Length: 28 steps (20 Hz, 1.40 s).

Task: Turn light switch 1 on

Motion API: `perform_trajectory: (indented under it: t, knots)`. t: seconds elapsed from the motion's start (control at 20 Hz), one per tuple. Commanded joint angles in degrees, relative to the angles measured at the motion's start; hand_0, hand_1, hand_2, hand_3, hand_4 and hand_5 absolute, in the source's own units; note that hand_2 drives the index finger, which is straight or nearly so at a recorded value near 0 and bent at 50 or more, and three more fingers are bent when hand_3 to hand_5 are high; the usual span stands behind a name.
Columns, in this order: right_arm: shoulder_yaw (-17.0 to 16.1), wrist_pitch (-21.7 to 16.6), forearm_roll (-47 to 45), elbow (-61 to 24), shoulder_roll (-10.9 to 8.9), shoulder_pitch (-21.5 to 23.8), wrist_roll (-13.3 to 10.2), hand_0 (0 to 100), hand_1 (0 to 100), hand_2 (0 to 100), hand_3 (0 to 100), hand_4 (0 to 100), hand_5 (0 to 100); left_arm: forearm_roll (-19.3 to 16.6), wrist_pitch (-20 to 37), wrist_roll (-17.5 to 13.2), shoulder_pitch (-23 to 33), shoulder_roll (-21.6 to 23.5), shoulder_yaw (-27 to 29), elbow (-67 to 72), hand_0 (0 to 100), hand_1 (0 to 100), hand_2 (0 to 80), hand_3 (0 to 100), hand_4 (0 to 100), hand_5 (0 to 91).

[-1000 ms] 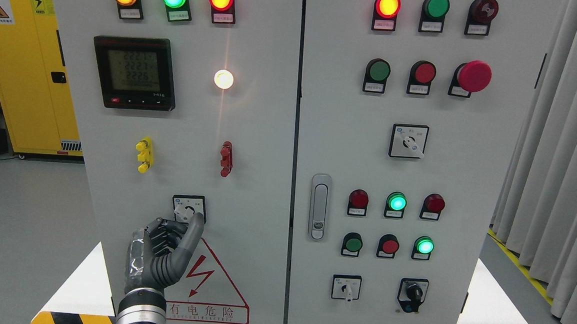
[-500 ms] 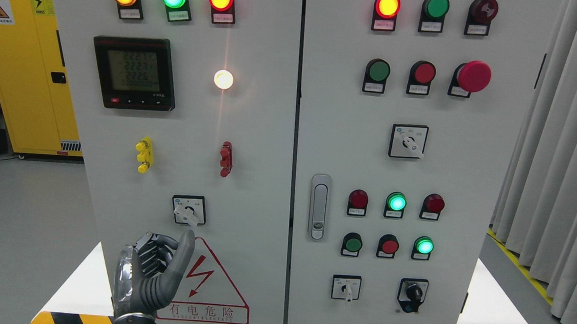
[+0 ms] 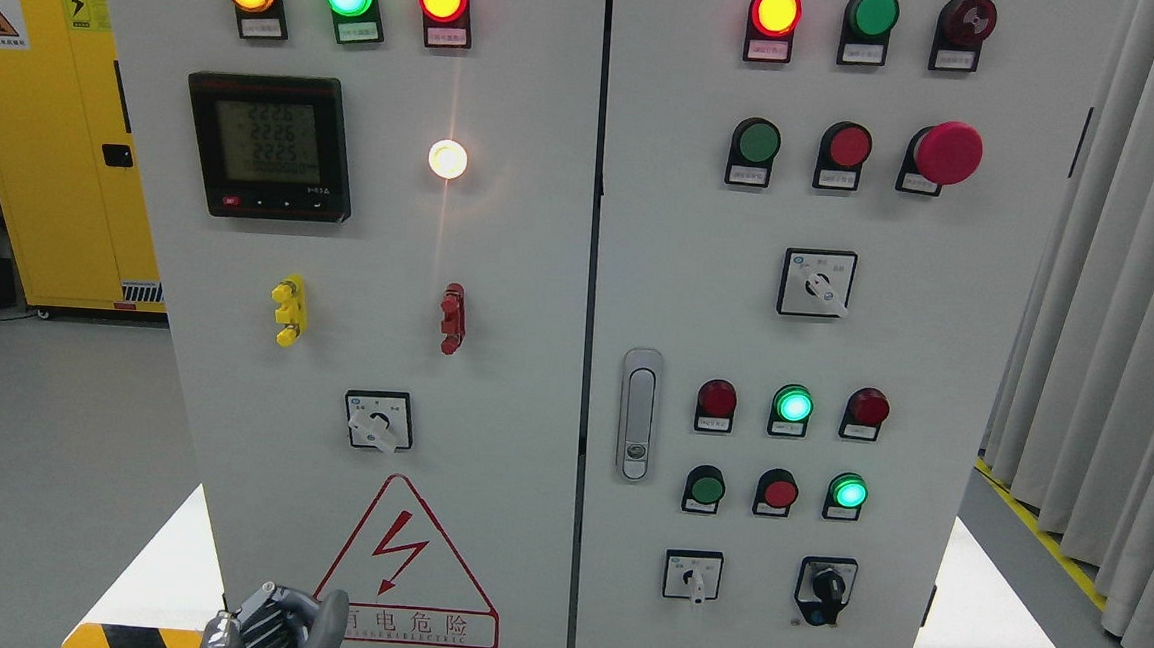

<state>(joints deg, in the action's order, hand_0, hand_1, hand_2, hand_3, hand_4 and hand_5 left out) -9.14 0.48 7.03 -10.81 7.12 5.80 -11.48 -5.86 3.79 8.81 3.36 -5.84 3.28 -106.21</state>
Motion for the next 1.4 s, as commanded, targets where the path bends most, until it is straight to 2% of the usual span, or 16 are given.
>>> perform_trajectory:
  t: [0.0,0.15,0.3,0.4,0.6,0.65,0.75,0.8,0.85,0.9,0.95,1.0,1.05,1.2,1.25,1.35]
  knots:
    - [0.00,-0.05,0.00,0.00,0.00,0.00,0.05,0,50,4,0,0,0,4.00,6.04,-0.37,9.64,2.76,5.60,12.59,10,42,63.4,95,93,84.1]
    - [0.00,-0.05,0.00,0.00,0.00,0.00,0.05,0,50,4,0,0,0,5.86,10.78,-0.81,12.28,3.72,5.51,20.66,9,41,59.7,92,94,79.7]
    - [0.00,-0.05,0.00,0.00,0.00,0.00,0.05,0,50,4,0,0,0,5.95,17.63,-4.67,14.04,4.69,5.51,31.99,9,40,57.5,90,91,76.4]
    - [0.00,-0.05,0.00,0.00,0.00,0.00,0.05,0,50,4,0,0,0,6.04,21.41,-5.99,14.48,4.95,5.51,40.16,9,40,56.7,89,90,76.2]
    - [0.00,-0.05,0.00,0.00,0.00,0.00,0.05,0,50,4,0,0,0,5.95,26.26,-7.40,15.01,5.22,4.89,56.42,8,39,35.3,66,75,60.0]
    - [0.00,-0.05,0.00,0.00,0.00,0.00,0.05,0,50,4,0,0,0,5.95,26.26,-8.71,15.01,5.22,4.81,59.95,9,39,32.5,64,73,56.4]
    - [0.00,-0.05,0.00,0.00,0.00,0.00,0.05,0,50,4,0,0,0,5.95,26.00,-12.13,15.01,5.22,4.98,64.88,10,40,21.4,53,64,42.7]
    - [0.00,-0.05,0.00,0.00,0.00,0.00,0.05,0,50,4,0,0,0,6.04,25.65,-13.11,15.01,5.22,4.98,67.60,11,40,21.0,53,64,41.4]
    - [0.00,-0.05,0.00,0.00,0.00,0.00,0.05,0,50,4,0,0,0,6.04,25.39,-14.07,15.01,5.13,4.89,70.76,12,41,16.3,47,58,31.9]
    - [0.00,-0.05,0.00,0.00,0.00,0.00,0.05,0,50,4,0,0,0,6.04,25.21,-15.13,14.84,4.96,4.81,74.01,14,41,12.9,41,51,18.3]
    - [0.00,-0.05,0.00,0.00,0.00,0.00,0.05,0,50,4,0,0,0,5.95,24.77,-16.36,14.40,4.70,4.72,77.44,16,41,10.2,38,47,12.7]
    - [0.00,-0.05,0.00,0.00,0.00,0.00,0.05,0,50,4,0,0,0,5.95,23.55,-17.41,13.96,4.52,4.63,80.17,20,42,3.9,33,41,4.6]
    - [0.00,-0.05,0.00,0.00,0.00,0.00,0.05,0,50,4,0,0,0,5.69,21.54,-18.21,13.43,4.43,4.63,82.02,24,42,1.4,28,37,0.9]
    - [0.00,-0.05,0.00,0.00,0.00,0.00,0.05,0,50,4,0,0,0,5.95,12.85,-21.63,11.59,4.52,4.72,85.63,29,41,0.0,14,25,0.0]
    - [0.00,-0.05,0.00,0.00,0.00,0.00,0.05,0,50,4,0,0,0,5.95,10.90,-22.42,11.15,4.69,4.72,86.52,30,41,0.0,1,17,0.0]
    - [0.00,-0.05,0.00,0.00,0.00,0.00,0.05,0,50,4,0,0,0,5.34,9.57,-23.48,10.79,4.87,4.72,88.53,32,40,0.0,0,6,0.0]
